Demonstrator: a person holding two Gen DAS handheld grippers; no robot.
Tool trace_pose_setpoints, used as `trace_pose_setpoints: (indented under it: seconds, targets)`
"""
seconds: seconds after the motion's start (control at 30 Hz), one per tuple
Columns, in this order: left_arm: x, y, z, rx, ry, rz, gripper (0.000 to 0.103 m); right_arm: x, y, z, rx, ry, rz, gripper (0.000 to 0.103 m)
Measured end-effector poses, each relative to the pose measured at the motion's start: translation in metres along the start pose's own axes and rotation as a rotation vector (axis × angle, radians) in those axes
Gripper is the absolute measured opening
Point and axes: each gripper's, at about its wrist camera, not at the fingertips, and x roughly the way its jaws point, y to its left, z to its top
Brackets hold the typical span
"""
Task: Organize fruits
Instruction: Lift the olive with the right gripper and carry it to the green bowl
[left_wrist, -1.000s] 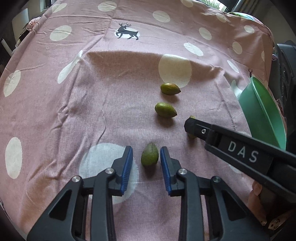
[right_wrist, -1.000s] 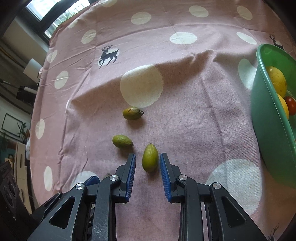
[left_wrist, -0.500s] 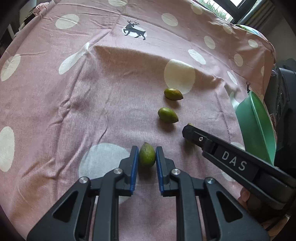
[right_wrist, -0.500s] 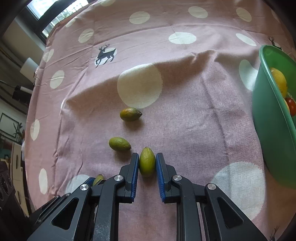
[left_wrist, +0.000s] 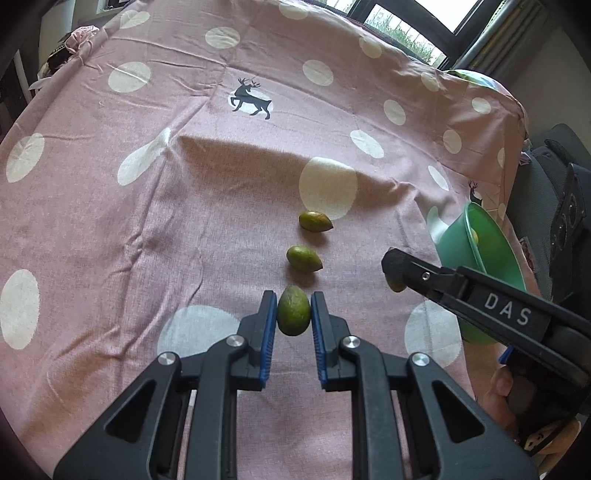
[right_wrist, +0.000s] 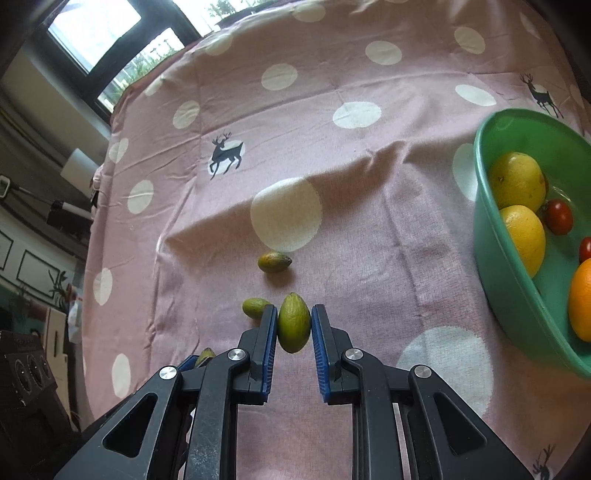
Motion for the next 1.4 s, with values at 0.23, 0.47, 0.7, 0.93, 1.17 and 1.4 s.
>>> trace_pose_setpoints:
  seconds: [0.23, 0.47, 0.7, 0.93, 1.17, 1.4]
  targets:
    - [0.002, -0.023, 0.001, 0.055, -0.015, 0.001, 0.018, -0.023, -0.010, 0.004, 0.036, -0.066, 0.025, 0.021]
    - [-0.007, -0.045, -0.001, 0.132, -0.059, -0.012, 0.018, -0.051, -0.028, 0.008, 0.080, -0.141, 0.030, 0.021]
    - [-0.023, -0.076, 0.007, 0.180, -0.084, -0.109, 0.018, -0.084, -0.059, 0.010, 0.169, -0.238, 0.036, 0.021]
    - [-0.020, -0.113, 0.016, 0.258, -0.093, -0.127, 0.018, -0.113, -0.099, 0.008, 0.274, -0.333, -0.029, 0.021]
    - [-0.010, -0.149, 0.020, 0.311, -0.082, -0.159, 0.018, -0.125, -0.126, 0.004, 0.361, -0.367, -0.073, 0.021]
    - [0.009, -0.178, 0.022, 0.355, -0.051, -0.192, 0.018, -0.136, -0.151, -0.003, 0.429, -0.396, -0.079, 0.021]
